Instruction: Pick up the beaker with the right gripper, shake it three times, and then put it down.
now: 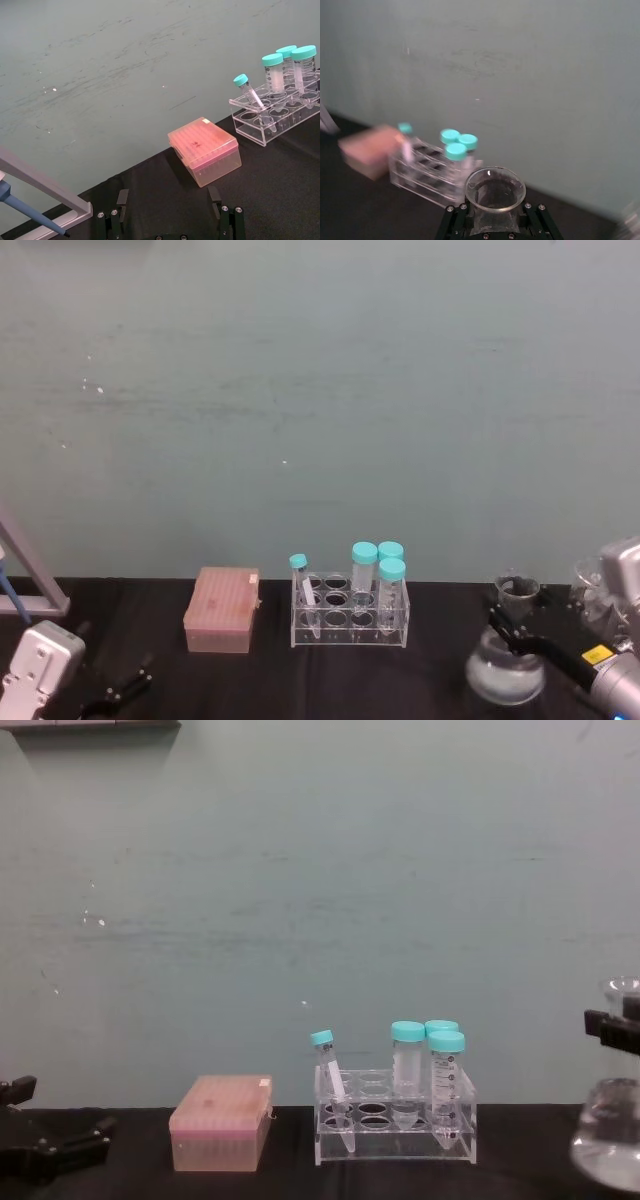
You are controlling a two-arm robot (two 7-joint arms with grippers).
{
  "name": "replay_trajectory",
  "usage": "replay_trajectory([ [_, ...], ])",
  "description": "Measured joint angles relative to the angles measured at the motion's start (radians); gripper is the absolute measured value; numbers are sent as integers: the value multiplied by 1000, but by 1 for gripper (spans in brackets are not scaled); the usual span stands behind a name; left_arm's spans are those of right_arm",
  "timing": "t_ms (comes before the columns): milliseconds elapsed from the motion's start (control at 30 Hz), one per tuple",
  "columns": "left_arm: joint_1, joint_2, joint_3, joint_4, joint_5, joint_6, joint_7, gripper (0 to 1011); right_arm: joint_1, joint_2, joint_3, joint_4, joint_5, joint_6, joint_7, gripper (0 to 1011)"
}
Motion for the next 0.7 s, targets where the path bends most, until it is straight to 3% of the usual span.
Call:
replay_trajectory([
  [100,0,0,0,0,0,0,0,1000,-4,-47,55,-2,135,91,38,450],
  [133,0,0,0,0,0,0,0,1000,-5,-70,82,-2,211,144,48,450],
  [233,0,0,0,0,0,0,0,1000,-3,-100,115,1,305,215,54,450],
  [333,0,0,0,0,0,0,0,1000,-1,-109,124,5,345,246,54,450],
  [433,0,0,0,0,0,0,0,1000,-1,-107,121,5,358,255,51,450],
  [700,0,0,0,0,0,0,0,1000,3,-81,81,2,335,227,46,450],
])
